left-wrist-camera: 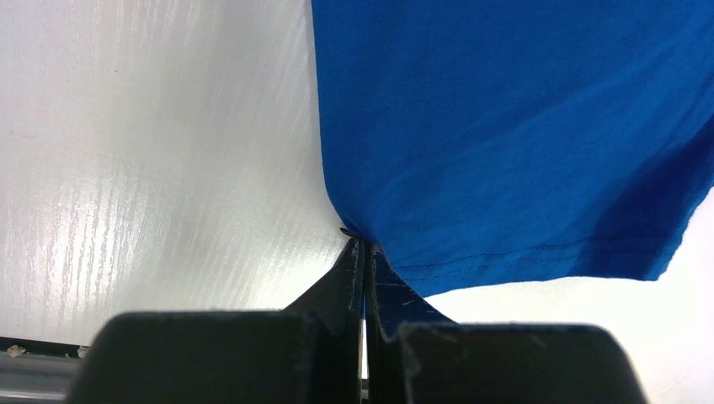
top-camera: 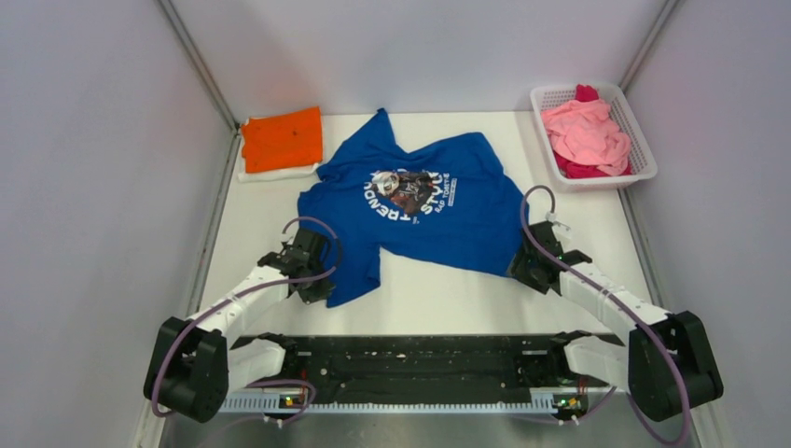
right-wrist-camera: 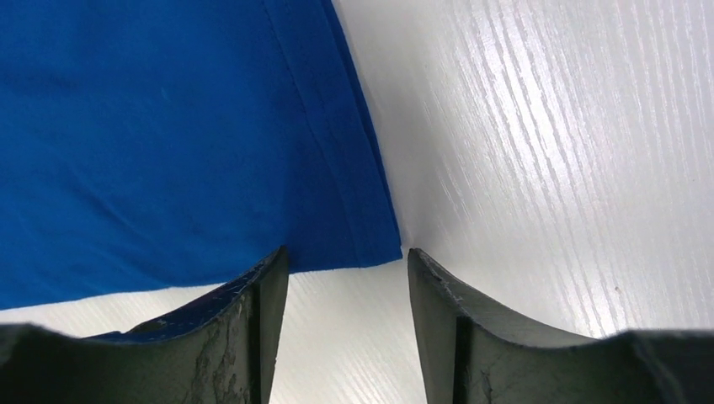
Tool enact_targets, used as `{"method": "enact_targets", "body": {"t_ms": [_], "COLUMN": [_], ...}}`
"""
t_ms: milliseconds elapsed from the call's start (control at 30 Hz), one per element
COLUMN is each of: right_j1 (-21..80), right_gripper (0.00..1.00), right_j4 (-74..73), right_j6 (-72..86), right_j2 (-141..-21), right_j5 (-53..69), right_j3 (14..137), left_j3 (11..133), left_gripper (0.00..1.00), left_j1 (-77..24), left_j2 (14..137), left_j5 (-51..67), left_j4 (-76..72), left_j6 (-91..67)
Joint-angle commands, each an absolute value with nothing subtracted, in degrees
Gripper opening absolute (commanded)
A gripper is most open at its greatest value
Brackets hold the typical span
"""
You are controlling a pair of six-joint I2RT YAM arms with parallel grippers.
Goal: Fold and stack the t-shirts
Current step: Flatten out the tshirt
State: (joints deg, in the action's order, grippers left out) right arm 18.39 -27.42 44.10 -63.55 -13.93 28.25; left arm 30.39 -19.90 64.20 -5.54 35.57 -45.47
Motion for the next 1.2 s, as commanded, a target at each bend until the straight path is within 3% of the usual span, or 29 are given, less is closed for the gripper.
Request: {"method": "enact_targets", "body": {"t_ms": [0, 167, 533, 667, 933, 1167], "right_j1": [19.17, 20.43, 21.40, 21.51, 21.48, 21.46], "right_gripper": [0.52, 0.48, 0.16, 0.00, 0.00, 0.00], "right_j4": [-24.90, -24.14, -23.79, -21.93, -9.10, 3.48], "right_j6": [45.08, 44.89, 44.40, 42.44, 36.63, 32.66], "right_j2": [-65.95, -69.33, -75.43, -76.78, -71.64, -64.68], "right_j5": [-15.88, -15.57, -16.57, -16.54, -16.39, -18.54], "right_j3": [29.76, 31.44, 34.26, 36.05, 37.03, 39.81], "left_j3": [29.95, 29.55, 29.04, 30.20, 38.17, 49.83], "left_gripper": [0.00, 0.00, 0.00, 0.00, 0.00, 0.00], "left_j1": [-20.01, -20.01, -20.02, -20.03, -19.91, -19.87], "left_j2": [62.85, 61.99, 61.15, 62.40, 60.81, 58.27], "left_j5": [-5.34, -6.10, -5.45, -4.54, -8.02, -20.28], "left_j4": [34.70, 34.90, 32.90, 30.71, 25.86, 22.12], "left_j6": [-44.99, -44.61, -43.96, -43.41, -42.77, -40.45]}}
